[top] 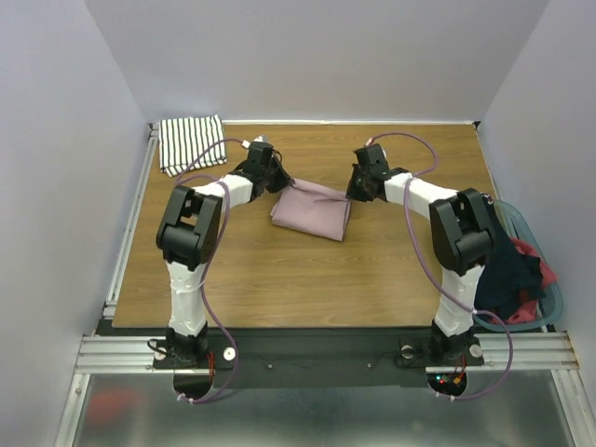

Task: Fold and stack the tank tops
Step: Fold the tank top

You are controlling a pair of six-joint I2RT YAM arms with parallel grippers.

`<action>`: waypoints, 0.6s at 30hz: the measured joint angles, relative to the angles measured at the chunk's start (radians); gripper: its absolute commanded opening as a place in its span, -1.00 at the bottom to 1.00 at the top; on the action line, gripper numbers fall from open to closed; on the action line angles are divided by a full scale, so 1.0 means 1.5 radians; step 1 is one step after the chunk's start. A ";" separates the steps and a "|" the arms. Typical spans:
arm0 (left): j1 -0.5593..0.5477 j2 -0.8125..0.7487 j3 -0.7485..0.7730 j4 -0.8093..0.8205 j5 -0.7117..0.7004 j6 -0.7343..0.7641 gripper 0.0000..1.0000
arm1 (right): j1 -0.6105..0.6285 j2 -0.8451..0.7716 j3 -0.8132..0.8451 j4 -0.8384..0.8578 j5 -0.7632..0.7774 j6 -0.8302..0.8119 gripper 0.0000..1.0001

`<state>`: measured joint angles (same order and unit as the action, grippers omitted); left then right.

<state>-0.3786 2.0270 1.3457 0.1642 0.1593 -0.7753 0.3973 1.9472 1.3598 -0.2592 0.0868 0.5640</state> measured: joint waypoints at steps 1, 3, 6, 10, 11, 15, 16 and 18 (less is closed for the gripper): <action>0.002 0.027 0.016 0.005 0.010 0.001 -1.00 | -0.009 0.023 0.007 0.004 -0.007 0.000 -0.99; 0.004 0.061 0.033 0.008 0.026 0.002 -1.00 | -0.020 0.050 0.012 0.011 -0.023 0.003 -0.99; 0.005 0.076 0.046 0.018 0.045 0.002 -0.92 | -0.023 0.050 0.018 0.021 -0.028 0.003 -0.99; 0.004 0.076 0.052 0.022 0.051 0.007 -0.50 | -0.023 0.051 0.011 0.030 -0.028 0.007 -0.84; 0.004 0.076 0.052 0.023 0.051 0.006 -0.41 | -0.023 0.051 0.006 0.036 -0.029 0.010 -0.72; 0.005 0.073 0.046 0.040 0.051 0.009 -0.04 | -0.023 0.038 -0.023 0.060 -0.022 0.018 0.07; 0.005 0.070 0.043 0.043 0.051 0.010 0.00 | -0.023 0.033 -0.030 0.059 -0.019 0.022 0.14; 0.009 0.056 0.031 0.053 0.051 0.012 0.17 | -0.023 0.017 -0.045 0.060 -0.005 0.023 0.28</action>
<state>-0.3645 2.1105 1.3922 0.2432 0.2356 -0.7567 0.3634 1.9720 1.2919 -0.1688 0.0788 0.5983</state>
